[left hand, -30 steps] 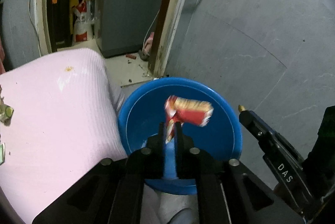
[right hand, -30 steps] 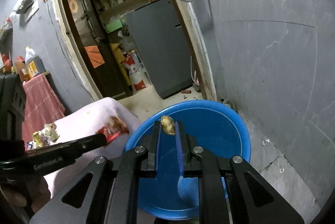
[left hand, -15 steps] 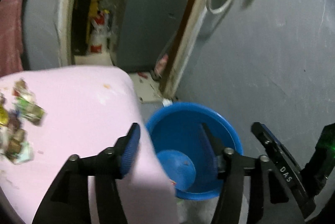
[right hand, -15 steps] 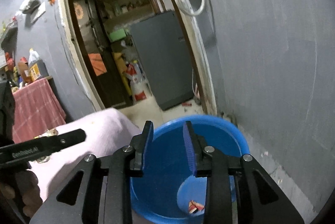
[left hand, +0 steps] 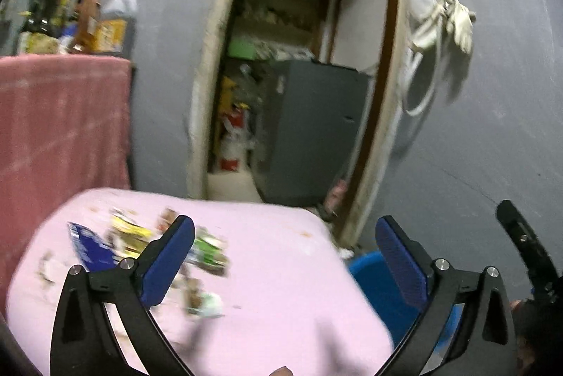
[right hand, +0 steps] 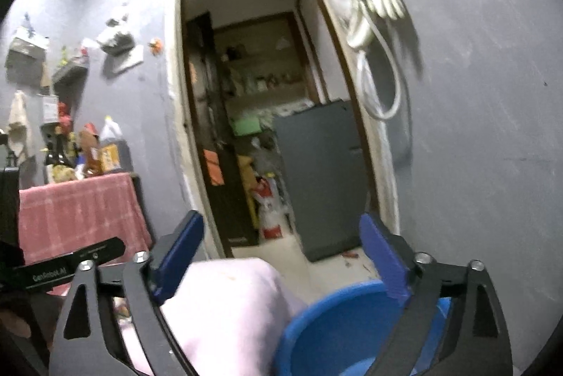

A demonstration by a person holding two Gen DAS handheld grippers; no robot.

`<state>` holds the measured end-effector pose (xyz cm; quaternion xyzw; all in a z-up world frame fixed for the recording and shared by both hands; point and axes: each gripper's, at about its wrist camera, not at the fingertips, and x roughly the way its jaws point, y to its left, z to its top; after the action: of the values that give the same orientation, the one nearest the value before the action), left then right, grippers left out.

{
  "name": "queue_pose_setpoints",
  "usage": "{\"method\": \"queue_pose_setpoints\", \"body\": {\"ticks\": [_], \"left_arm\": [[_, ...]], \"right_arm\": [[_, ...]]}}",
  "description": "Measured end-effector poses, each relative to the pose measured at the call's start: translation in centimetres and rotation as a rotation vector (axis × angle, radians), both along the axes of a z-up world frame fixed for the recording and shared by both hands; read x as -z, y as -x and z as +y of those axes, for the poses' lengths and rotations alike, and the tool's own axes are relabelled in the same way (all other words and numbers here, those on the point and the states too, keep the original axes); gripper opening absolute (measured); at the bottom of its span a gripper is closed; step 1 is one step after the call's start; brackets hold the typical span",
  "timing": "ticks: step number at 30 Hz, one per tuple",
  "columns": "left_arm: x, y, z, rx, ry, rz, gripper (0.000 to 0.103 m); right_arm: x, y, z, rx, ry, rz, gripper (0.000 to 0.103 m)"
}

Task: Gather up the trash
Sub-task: 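Move both open tools back over the trash pile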

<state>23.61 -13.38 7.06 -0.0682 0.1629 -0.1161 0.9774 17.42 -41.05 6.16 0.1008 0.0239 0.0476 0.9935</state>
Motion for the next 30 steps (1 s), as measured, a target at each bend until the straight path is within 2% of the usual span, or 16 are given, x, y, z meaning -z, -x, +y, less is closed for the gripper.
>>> {"method": "queue_pose_setpoints", "body": {"ticks": [6, 12, 18, 23, 25, 30], "left_arm": [[-0.5, 1.3, 4.6, -0.077, -0.012, -0.052, 0.101], [-0.1, 1.5, 8.9, -0.140, -0.030, -0.047, 0.101], [1.6, 0.4, 12.3, -0.182, -0.037, 0.026, 0.101], [3.4, -1.4, 14.1, -0.194, -0.028, 0.129, 0.101], [4.3, -1.9, 14.5, -0.192, -0.027, 0.171, 0.101], [6.0, -3.4, 15.2, -0.187, -0.026, 0.265, 0.100]], "right_arm": [[-1.3, -0.2, 4.1, -0.062, 0.034, -0.072, 0.103], [-1.8, -1.4, 7.9, -0.131, 0.056, -0.064, 0.103], [-1.4, -4.2, 11.6, -0.172, 0.106, 0.021, 0.103], [-0.1, -7.2, 14.2, -0.249, 0.135, 0.147, 0.103], [0.6, -8.2, 15.1, -0.279, 0.152, 0.199, 0.100], [2.8, -10.1, 16.8, -0.359, 0.181, 0.334, 0.075]]}}
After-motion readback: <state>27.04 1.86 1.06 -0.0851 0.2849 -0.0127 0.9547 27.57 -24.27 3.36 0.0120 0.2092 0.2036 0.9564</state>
